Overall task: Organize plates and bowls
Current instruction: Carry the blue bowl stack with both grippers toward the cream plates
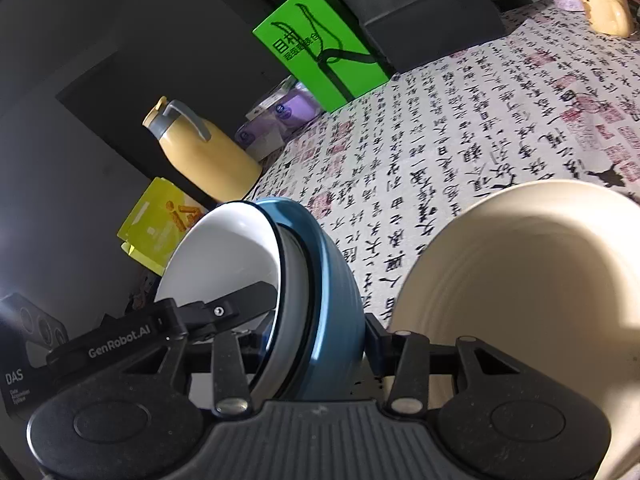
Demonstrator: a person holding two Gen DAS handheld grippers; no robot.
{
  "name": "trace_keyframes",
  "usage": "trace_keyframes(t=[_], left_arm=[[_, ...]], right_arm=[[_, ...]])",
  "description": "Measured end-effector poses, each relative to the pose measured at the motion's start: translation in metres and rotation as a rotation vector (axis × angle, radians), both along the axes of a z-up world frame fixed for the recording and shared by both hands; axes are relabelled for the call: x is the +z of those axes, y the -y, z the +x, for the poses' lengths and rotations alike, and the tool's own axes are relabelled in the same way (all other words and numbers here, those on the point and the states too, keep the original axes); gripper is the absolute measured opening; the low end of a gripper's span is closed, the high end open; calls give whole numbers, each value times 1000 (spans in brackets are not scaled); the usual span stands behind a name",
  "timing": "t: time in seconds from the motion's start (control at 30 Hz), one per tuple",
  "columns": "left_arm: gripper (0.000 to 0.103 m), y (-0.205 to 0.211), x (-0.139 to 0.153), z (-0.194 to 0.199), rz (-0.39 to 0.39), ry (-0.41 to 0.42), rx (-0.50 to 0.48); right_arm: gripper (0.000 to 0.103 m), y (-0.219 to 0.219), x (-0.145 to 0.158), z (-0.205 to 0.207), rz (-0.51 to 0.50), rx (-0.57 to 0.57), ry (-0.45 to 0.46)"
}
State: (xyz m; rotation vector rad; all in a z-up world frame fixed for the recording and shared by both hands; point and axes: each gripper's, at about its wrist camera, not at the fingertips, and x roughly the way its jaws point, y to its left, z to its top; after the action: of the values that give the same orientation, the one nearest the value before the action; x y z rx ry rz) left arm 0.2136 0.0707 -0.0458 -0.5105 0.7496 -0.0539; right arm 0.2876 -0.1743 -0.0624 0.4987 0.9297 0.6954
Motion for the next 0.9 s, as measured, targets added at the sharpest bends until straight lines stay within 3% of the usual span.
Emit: trace_keyframes(t=[0.9], left_arm=[[59,65,-2,20,-4,10,-118]], right_arm=[[43,70,0,-4,5,-108,18]])
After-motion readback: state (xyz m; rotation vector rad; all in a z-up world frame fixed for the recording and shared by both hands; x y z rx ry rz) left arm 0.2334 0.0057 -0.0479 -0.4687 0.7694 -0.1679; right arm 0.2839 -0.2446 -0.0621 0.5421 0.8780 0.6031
